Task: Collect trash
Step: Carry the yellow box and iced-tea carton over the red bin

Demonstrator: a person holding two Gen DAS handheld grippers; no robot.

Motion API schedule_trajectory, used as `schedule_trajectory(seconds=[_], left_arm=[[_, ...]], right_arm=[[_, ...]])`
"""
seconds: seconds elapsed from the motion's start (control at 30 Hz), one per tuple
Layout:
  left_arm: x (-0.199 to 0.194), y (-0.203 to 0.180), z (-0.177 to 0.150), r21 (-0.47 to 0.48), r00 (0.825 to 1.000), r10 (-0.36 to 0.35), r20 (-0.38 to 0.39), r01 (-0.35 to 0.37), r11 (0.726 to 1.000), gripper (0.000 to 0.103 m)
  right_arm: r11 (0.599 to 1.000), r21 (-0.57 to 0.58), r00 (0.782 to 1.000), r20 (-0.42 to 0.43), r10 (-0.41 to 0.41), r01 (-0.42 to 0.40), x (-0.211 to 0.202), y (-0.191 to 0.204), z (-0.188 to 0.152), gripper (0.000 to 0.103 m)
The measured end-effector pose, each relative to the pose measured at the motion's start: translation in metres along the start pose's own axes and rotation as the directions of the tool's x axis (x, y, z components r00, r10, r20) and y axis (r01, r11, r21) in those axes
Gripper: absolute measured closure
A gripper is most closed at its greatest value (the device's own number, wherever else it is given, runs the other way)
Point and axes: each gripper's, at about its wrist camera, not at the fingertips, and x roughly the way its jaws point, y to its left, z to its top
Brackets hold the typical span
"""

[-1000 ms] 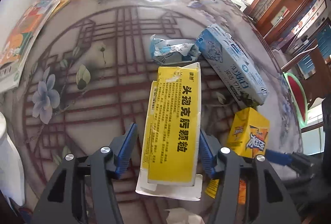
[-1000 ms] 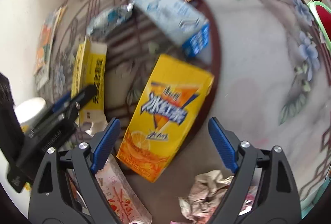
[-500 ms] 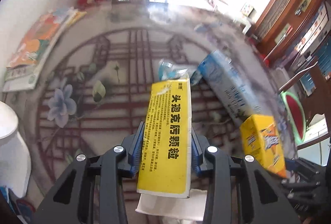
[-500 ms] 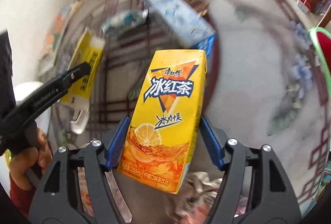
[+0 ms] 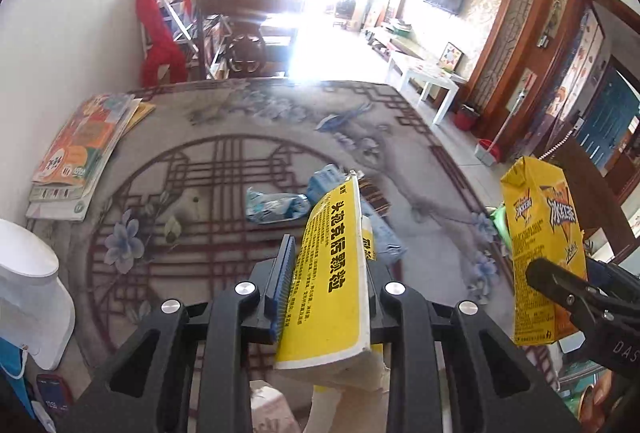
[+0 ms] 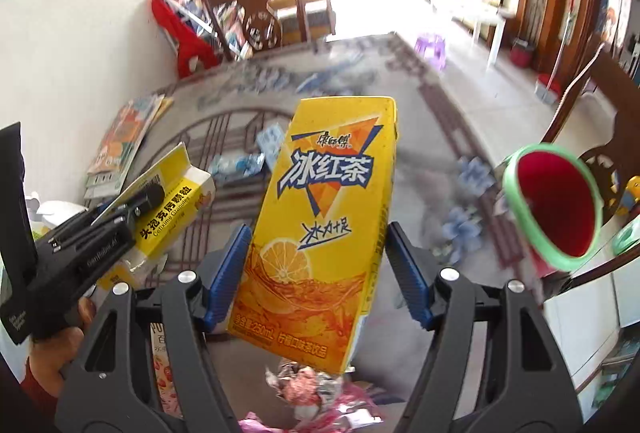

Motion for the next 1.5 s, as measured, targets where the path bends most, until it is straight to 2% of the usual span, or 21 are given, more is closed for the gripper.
schedule_trajectory(seconds=[0.1, 0.23, 0.73, 1.2, 1.5], left_arm=[[-0.003, -0.014, 0.002, 0.011, 1.000, -0.027, 0.001, 0.027, 1.000, 0.082], [-0.009, -0.028, 0.003, 0.019, 0.999, -0.040, 0.008, 0.039, 0.999, 0.096], [-0.004, -0.090, 0.004, 0.066, 0.998, -0.062, 0.002, 0.062, 0.996, 0.098], [0.022, -0.174, 0.014, 0.142, 0.994, -0.103, -0.023, 0.105, 0.984, 0.098], [0.037, -0.225, 0.020, 0.153, 0.993, -0.116, -0.022, 0.118, 0.981, 0.098]], right_arm=[[1.000, 0.019, 0.999, 0.032, -0.006, 0.006, -0.011, -0.009, 0.004, 0.036], [0.999, 0.037, 0.998, 0.057, -0.022, 0.020, -0.026, -0.028, 0.004, 0.036], [0.997, 0.073, 0.997, 0.062, -0.034, 0.029, -0.044, -0.087, 0.006, 0.036], [0.993, 0.102, 0.996, 0.059, -0.072, 0.066, -0.045, -0.154, 0.017, 0.036], [0.991, 0.102, 0.994, 0.055, -0.089, 0.083, -0.046, -0.204, 0.028, 0.036]])
